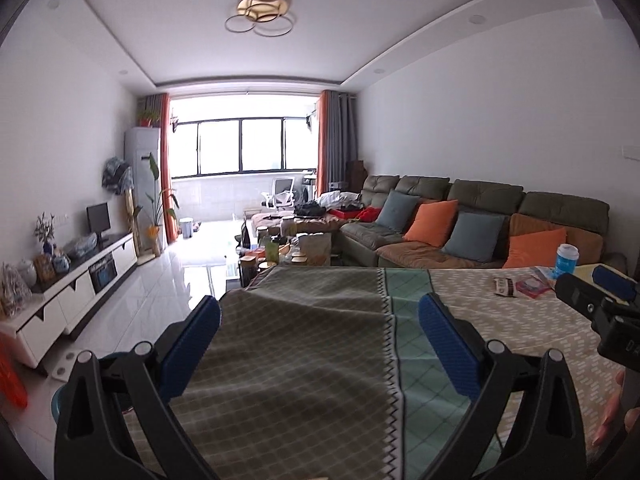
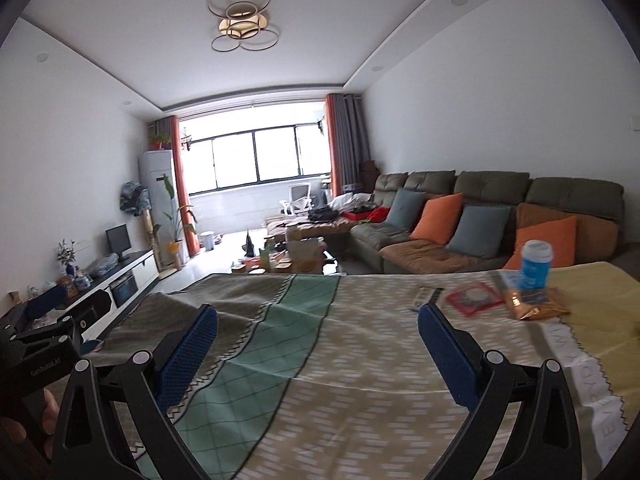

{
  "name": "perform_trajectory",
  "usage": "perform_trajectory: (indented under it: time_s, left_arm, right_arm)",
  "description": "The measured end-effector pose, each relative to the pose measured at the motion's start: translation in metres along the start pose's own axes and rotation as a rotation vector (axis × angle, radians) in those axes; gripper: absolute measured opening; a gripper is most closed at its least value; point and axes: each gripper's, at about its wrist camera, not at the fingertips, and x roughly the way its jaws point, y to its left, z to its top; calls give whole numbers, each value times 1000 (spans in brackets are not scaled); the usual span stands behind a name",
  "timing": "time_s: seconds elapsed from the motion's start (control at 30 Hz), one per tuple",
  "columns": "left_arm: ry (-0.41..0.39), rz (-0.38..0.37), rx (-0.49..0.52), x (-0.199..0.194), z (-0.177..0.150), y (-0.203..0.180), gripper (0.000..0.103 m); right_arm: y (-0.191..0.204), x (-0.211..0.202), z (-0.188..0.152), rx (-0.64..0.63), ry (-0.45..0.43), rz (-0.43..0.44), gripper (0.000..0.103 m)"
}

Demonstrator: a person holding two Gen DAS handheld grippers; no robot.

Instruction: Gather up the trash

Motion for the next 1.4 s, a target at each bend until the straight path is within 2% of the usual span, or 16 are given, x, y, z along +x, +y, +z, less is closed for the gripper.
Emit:
perform_trajectory:
  time_s: [0.4,1.4]
  left_arm:
    - [-24,1,-5,1,-2,-15,99]
    - [-46,24,-4,-2,-5,-24,99]
  right_arm:
    - [-8,-14,1,-10,-40,-41,100]
    - [-9,-21,4,-10,-53,-47,100]
